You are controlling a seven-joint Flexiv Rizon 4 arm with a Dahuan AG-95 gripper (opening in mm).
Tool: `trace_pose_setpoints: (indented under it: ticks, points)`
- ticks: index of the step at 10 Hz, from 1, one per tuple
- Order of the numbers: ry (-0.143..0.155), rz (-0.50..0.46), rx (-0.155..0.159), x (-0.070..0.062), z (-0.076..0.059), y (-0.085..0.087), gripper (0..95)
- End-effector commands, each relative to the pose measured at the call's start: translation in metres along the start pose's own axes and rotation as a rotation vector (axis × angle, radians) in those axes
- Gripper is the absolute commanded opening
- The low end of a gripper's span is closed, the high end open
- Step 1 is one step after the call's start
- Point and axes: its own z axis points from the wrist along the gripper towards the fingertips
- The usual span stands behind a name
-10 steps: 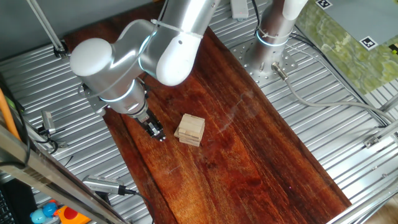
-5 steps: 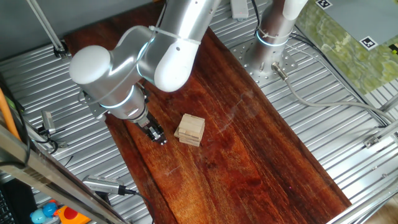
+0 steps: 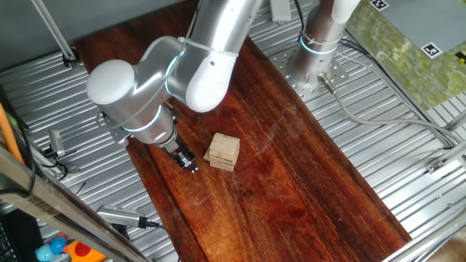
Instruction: Play Jenga
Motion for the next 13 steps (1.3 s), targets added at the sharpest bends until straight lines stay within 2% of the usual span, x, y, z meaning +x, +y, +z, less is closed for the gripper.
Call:
trace_pose_setpoints:
  ticks: [1, 8, 13]
  points:
    - [0.002, -0.002, -0.001, 0.001, 0.002, 0.000, 38.0]
    - [0.001, -0.006, -0.002, 0.017, 0.015, -0.005, 38.0]
    - [0.001, 0.003, -0.002, 0.022, 0.023, 0.001, 38.0]
